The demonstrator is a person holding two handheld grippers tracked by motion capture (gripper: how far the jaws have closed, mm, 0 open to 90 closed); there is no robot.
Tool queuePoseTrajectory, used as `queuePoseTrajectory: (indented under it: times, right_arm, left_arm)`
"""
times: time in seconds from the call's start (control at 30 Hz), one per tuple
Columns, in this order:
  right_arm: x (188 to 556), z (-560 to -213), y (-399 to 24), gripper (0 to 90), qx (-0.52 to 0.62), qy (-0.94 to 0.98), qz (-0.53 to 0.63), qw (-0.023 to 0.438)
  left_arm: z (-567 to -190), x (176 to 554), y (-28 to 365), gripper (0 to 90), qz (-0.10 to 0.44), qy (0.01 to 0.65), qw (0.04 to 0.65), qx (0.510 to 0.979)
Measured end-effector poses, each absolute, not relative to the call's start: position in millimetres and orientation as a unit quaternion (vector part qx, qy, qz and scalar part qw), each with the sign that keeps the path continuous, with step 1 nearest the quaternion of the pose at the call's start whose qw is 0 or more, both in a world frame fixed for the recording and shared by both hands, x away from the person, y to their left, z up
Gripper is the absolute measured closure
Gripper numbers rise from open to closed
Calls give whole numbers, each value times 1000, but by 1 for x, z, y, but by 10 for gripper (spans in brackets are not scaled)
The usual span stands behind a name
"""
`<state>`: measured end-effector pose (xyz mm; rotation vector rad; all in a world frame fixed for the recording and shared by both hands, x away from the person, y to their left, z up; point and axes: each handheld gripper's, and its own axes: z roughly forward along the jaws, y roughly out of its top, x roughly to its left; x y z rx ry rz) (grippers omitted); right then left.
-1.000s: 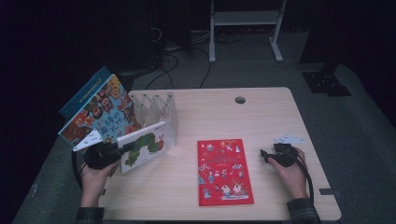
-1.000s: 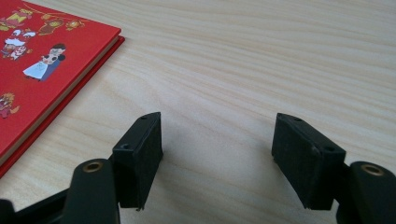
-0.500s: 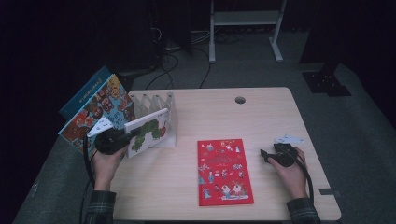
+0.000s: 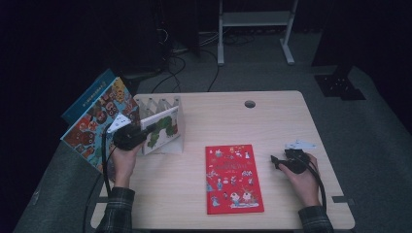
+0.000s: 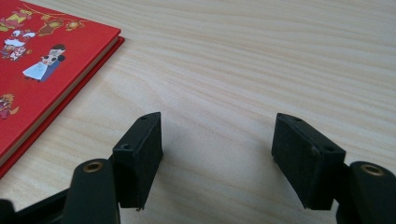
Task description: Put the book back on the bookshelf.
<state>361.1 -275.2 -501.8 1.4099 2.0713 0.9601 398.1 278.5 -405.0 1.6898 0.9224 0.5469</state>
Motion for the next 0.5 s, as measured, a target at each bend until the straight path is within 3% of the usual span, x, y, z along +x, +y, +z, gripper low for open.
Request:
queuePoseTrajectory:
  times: [0.5]
  right_arm:
    - [361, -502, -275, 325, 511, 752, 348, 228]
  left_arm:
    - [-427, 394, 271, 747, 231, 400, 523, 717]
